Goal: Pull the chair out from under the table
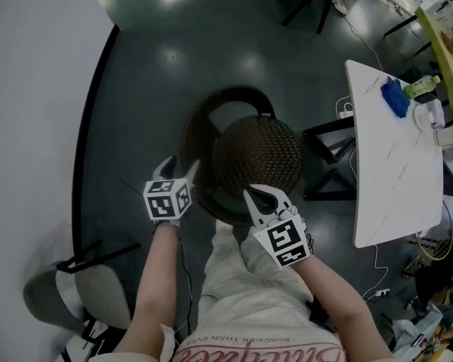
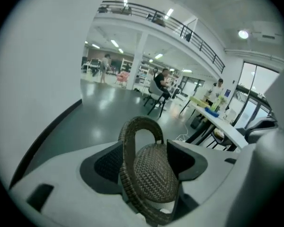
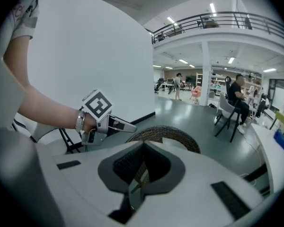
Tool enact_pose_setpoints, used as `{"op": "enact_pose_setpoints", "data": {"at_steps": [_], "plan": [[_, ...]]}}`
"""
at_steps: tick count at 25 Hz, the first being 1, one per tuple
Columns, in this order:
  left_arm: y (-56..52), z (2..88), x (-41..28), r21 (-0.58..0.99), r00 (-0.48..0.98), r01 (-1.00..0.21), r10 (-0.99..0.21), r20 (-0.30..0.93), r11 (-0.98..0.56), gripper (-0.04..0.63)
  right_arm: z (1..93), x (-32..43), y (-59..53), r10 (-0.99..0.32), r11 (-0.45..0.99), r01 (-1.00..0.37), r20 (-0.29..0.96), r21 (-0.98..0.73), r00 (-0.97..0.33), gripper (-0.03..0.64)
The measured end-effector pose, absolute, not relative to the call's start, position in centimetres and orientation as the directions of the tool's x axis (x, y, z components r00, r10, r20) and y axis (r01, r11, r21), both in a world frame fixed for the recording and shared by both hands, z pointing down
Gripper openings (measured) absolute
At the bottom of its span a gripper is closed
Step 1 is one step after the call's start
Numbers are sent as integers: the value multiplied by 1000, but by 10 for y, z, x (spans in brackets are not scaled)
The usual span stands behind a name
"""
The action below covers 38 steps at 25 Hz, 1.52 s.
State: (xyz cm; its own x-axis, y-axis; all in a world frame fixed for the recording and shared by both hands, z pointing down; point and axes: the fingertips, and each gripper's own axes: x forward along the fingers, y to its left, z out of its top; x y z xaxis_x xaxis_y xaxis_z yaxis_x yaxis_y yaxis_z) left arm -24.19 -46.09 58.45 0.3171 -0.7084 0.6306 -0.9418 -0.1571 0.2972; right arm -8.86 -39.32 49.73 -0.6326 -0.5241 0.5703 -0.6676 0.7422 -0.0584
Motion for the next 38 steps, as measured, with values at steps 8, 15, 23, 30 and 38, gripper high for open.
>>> {"op": "enact_pose_setpoints", "data": {"at_steps": [8, 15, 23, 30, 38], "plan": [[-430, 461, -167, 253, 403, -911, -827, 391, -325, 258, 405, -69, -393, -599, 748, -664, 448, 15, -664, 3], [-405, 373, -113, 118, 476, -879, -850, 225, -461, 247, 346, -46, -383, -662, 724, -688, 325, 44, -676, 3], [-391, 321, -86, 26, 487, -873, -866, 109, -487, 113, 308, -31, -379, -690, 718, -692, 213, 78, -692, 3], [-388, 298, -66, -24, 499, -866, -866, 38, -500, 8, 292, -25, -376, -706, 706, -703, 152, 85, -692, 3], [-384, 287, -50, -44, 529, -848, -849, 10, -529, 6, 288, -20, -370, -712, 701, -707, 128, 94, -690, 3]]}}
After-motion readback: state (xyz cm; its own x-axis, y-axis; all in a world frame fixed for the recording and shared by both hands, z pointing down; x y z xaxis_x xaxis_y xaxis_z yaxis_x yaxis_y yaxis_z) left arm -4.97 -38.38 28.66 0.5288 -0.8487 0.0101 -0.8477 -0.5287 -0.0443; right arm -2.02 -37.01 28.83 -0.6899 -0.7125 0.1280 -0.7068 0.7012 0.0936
